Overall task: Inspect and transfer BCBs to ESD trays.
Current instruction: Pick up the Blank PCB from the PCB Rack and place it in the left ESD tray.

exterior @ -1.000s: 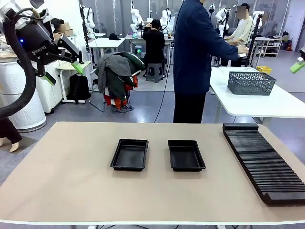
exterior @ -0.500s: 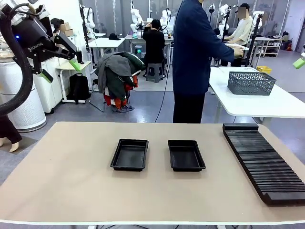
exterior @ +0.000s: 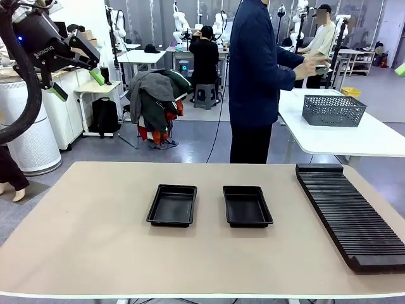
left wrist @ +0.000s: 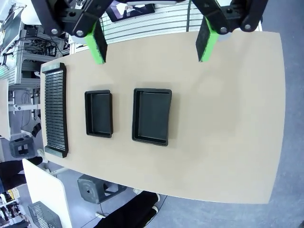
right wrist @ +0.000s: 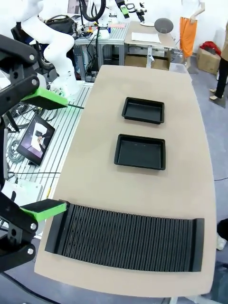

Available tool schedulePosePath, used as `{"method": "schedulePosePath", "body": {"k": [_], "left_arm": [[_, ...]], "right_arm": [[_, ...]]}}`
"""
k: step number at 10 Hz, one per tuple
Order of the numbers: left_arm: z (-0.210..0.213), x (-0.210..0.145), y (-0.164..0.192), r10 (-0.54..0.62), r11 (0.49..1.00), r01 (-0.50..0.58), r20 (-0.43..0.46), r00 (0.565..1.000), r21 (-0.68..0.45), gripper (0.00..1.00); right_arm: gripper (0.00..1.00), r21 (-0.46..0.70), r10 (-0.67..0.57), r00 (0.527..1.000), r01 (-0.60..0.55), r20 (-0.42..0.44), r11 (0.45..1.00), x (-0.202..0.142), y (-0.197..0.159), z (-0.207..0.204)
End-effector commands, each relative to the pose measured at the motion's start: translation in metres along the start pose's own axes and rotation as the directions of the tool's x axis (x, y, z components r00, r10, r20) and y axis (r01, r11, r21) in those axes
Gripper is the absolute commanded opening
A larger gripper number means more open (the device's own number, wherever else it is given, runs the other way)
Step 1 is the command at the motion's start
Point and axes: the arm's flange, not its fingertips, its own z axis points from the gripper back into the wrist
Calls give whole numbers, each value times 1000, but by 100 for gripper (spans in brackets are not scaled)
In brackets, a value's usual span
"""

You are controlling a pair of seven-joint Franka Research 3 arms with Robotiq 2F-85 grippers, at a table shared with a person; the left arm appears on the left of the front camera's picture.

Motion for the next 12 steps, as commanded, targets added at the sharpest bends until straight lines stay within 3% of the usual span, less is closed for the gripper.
{"method": "schedulePosePath", "body": {"k": [1, 4, 12], "left_arm": [[6, -4, -1, 38, 999, -38, -2, 999, 28, 100], [8, -7, -4, 49, 997, -47, -28, 998, 66, 100], [13, -7, -12, 30, 993, -27, -31, 999, 112, 100]], "right_arm": [[100, -27, -25, 1000, 25, -4, 999, 5, 6, 5], [100, -50, -31, 999, 29, -27, 998, 9, 7, 8], [100, -70, -24, 1000, 25, 13, 997, 7, 9, 15]]}}
